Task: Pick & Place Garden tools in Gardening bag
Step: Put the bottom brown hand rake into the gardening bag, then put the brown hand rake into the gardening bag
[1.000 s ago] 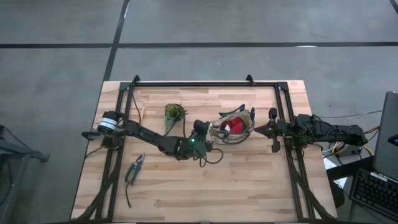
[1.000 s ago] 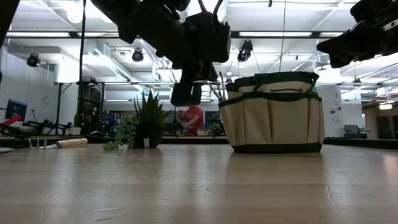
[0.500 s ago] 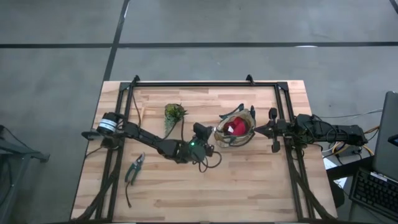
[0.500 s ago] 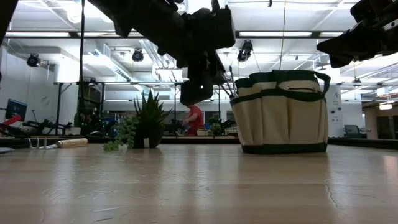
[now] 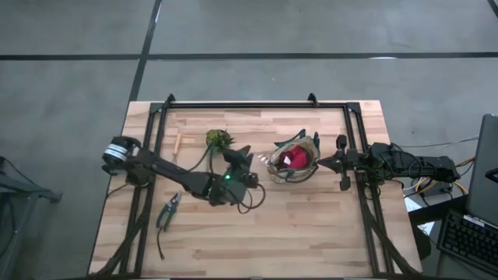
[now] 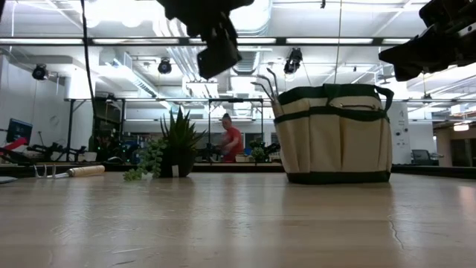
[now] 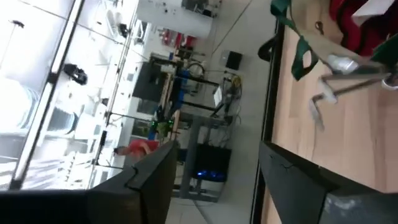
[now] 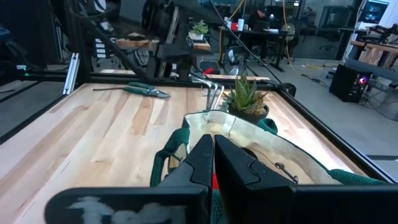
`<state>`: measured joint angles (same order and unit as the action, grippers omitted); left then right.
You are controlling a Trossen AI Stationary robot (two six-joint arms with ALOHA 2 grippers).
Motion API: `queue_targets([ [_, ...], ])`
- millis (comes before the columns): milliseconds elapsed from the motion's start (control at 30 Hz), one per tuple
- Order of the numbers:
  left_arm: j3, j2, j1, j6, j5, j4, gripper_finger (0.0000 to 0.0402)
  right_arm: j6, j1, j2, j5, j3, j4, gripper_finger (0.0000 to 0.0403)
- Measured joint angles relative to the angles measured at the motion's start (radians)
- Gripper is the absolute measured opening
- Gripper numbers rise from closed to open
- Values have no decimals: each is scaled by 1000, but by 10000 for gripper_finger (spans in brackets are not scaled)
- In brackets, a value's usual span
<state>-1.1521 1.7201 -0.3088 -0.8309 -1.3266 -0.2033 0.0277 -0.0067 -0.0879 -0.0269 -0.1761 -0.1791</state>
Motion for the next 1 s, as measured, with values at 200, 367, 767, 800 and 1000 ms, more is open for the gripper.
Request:
queue_targets([
  [200,22,-69,-20,130,117,50,232,0,0,0,0,0,-1,8],
  [367,75,-120,-15,187,57,73,232,1,0,0,0,0,-2,8],
  [767,263,-332,-9,682,-125,157,232,0,0,0,0,0,-4,8],
  [800,277,-352,-9,712,-118,164,232,0,0,0,0,0,-4,8],
  [1000,325,-507,5,1038,114,324,225,1,0,0,0,0,-4,8],
])
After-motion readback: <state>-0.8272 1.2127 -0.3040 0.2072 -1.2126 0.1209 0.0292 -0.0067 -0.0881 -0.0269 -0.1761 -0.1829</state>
